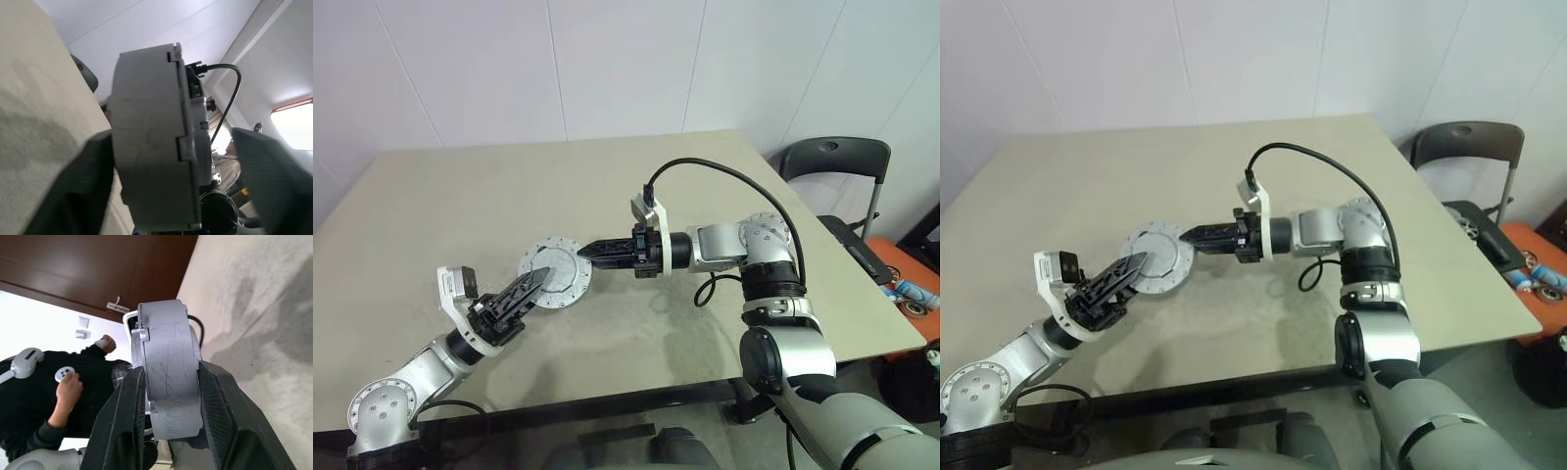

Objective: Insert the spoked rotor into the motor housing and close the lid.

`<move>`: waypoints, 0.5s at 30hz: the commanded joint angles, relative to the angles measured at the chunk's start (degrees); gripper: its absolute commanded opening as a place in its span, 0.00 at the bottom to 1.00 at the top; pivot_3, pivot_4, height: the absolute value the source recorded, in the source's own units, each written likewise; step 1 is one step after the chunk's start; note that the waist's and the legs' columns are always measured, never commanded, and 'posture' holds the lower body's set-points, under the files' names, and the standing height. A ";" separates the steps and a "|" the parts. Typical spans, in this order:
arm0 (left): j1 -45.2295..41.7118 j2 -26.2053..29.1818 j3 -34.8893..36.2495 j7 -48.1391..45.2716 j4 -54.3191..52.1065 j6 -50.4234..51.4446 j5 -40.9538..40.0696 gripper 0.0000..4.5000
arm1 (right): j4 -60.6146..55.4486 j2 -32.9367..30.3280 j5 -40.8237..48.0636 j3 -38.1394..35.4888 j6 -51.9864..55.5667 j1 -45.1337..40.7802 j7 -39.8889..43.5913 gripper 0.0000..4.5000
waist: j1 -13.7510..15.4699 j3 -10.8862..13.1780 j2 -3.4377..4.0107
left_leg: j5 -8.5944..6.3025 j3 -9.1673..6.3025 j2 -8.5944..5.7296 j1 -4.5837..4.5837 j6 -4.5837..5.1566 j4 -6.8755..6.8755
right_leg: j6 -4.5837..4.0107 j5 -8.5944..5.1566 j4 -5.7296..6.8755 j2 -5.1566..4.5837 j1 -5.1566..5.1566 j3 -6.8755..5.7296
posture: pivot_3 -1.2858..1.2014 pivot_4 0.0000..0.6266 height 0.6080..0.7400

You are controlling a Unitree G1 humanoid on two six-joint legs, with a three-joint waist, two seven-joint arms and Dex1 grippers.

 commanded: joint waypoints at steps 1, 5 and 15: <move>-0.79 0.53 0.17 -1.08 -0.55 -0.16 -1.77 0.50 | -2.14 0.19 3.71 -0.67 0.30 -1.18 0.28 0.28 | 0.01 0.00 0.00 | 0.00 0.00 0.00 0.00 0.00 0.00 | 0.00 0.00 0.00 0.01 0.00 0.00 | 0.52 0.00 1.00; -0.65 0.63 -0.02 -1.32 -0.42 -0.27 -1.63 0.47 | -1.85 0.29 3.52 -0.77 0.30 -1.24 -0.57 0.28 | 0.00 0.00 0.00 | 0.00 0.00 0.00 0.00 0.00 0.00 | 0.00 0.00 0.00 0.01 0.00 0.00 | 0.52 0.00 1.00; -0.73 0.79 -0.13 -1.81 -0.08 -0.40 -1.06 0.47 | -4.65 1.43 2.13 -2.04 0.05 -0.60 0.62 0.28 | 0.01 0.00 0.00 | 0.00 0.00 0.00 0.00 0.00 0.00 | 0.00 0.00 0.00 0.01 0.00 0.00 | 0.52 0.00 1.00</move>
